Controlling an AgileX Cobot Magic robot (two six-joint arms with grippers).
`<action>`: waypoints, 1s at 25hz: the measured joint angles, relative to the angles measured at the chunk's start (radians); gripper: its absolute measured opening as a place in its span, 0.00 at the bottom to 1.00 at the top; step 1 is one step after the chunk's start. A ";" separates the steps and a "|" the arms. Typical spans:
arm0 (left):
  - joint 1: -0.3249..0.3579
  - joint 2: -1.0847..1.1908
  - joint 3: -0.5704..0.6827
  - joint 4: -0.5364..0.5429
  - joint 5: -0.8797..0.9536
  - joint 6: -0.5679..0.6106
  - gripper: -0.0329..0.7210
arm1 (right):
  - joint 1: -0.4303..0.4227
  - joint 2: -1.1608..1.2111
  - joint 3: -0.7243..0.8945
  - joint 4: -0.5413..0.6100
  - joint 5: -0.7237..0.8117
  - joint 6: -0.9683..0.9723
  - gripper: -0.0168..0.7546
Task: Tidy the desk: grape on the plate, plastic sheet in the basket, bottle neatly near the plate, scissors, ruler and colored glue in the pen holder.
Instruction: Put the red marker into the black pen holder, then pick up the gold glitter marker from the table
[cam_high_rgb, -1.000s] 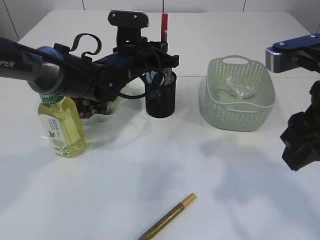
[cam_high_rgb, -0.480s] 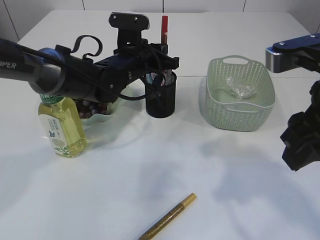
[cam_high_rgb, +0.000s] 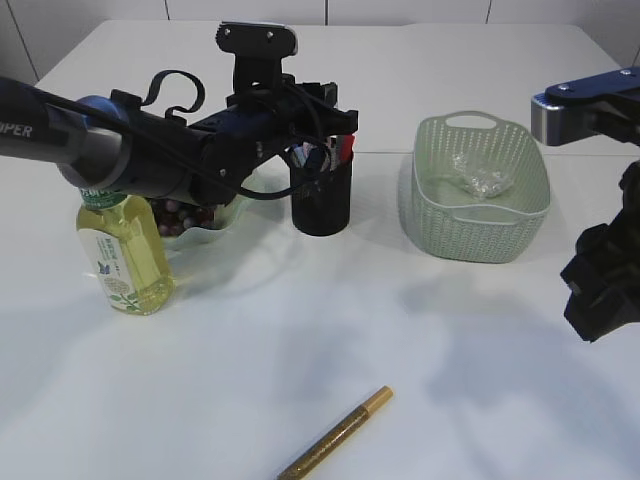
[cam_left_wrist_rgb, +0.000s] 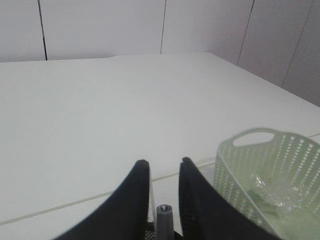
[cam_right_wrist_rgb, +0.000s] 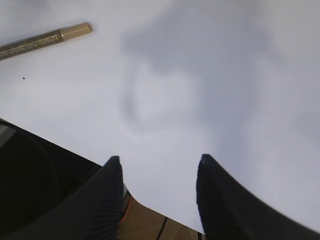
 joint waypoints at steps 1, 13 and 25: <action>0.000 0.000 0.000 0.000 0.000 0.000 0.25 | 0.000 0.000 0.000 0.000 0.000 0.000 0.52; -0.006 -0.185 0.000 -0.002 0.527 0.000 0.29 | 0.000 0.000 0.000 0.023 0.000 -0.002 0.52; -0.167 -0.347 0.000 0.051 1.307 0.000 0.30 | 0.000 0.000 0.000 0.041 0.000 -0.002 0.52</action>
